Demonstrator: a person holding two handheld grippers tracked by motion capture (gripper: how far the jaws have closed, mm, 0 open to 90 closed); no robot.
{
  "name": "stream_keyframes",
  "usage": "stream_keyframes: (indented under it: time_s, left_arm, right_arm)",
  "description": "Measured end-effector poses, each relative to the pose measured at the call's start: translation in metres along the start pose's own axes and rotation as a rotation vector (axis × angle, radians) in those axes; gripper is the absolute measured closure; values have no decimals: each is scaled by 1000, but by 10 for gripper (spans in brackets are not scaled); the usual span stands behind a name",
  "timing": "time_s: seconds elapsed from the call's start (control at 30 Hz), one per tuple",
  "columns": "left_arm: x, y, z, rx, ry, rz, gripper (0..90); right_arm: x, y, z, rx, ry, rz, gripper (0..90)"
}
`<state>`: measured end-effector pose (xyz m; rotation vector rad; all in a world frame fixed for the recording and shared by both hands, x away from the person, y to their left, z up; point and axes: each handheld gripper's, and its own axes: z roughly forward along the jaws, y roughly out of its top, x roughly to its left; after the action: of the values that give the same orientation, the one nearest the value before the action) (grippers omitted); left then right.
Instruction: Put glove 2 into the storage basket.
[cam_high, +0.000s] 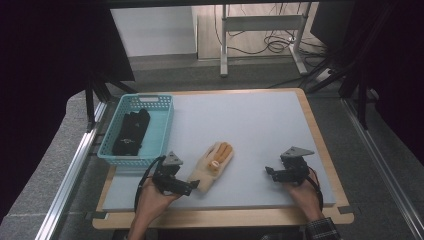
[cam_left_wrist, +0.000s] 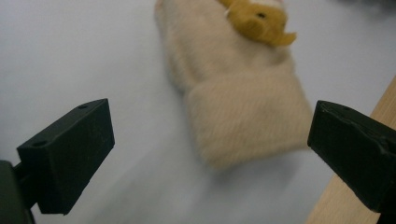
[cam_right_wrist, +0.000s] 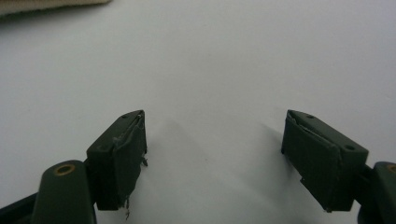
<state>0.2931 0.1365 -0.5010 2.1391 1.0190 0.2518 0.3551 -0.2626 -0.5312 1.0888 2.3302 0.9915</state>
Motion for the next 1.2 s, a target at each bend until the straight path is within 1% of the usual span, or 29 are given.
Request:
stream_keyframes:
  time_s: [0.1,0.17,0.23,0.3,0.43,0.5,0.53,0.63,0.7,0.77,0.8,0.83,0.9,0.93,0.97,1.0,1.03,1.07,1.13,1.2]
  left_arm:
    - [-6,14,14,32,11,10,0]
    - [-9,22,23,54,28,6,0]
    - [-12,29,32,73,44,13,0]
    - [-15,34,41,89,50,23,0]
    - [-21,41,57,126,80,48,0]
    - [-20,43,65,153,112,57,0]
    - [-18,44,68,162,120,57,0]
    - [-10,45,72,167,132,30,0]
    - [-5,46,73,169,112,6,0]
    - [-5,46,74,178,84,-9,0]
    - [-9,45,75,185,61,-5,3]
    - [-13,45,77,193,52,8,6]
    - [-20,46,81,223,80,40,6]
    - [-21,46,83,231,99,46,8]
    - [-20,46,84,235,112,45,17]
    - [-17,46,86,234,113,31,25]
    - [-13,46,86,225,102,7,32]
    - [-11,47,84,218,106,4,67]
    - [-9,47,80,200,114,4,189]
    - [-7,47,78,194,115,6,285]
  right_arm:
    - [0,0,0,0,0,0,215]
    - [0,0,0,-1,0,0,215]
    - [0,0,0,-1,0,0,215]
    - [0,0,0,-1,0,0,215]
    - [0,0,0,-1,0,0,215]
    - [0,0,0,-1,0,0,215]
    - [0,0,0,-1,0,0,215]
    - [0,0,0,-1,0,0,215]
    - [0,0,0,-1,0,0,215]
    - [0,0,0,-1,0,0,215]
    - [0,0,0,-1,0,0,215]
    - [0,0,0,-1,0,0,215]
    - [0,0,0,-1,0,0,215]
    - [0,0,0,-1,0,0,215]
    - [0,0,0,-1,0,0,215]
    - [0,0,0,-1,0,0,215]
    - [0,0,0,-1,0,0,215]
    - [0,0,0,-1,0,0,215]
    - [0,0,0,-1,0,1,215]
    - [0,0,0,-1,0,1,215]
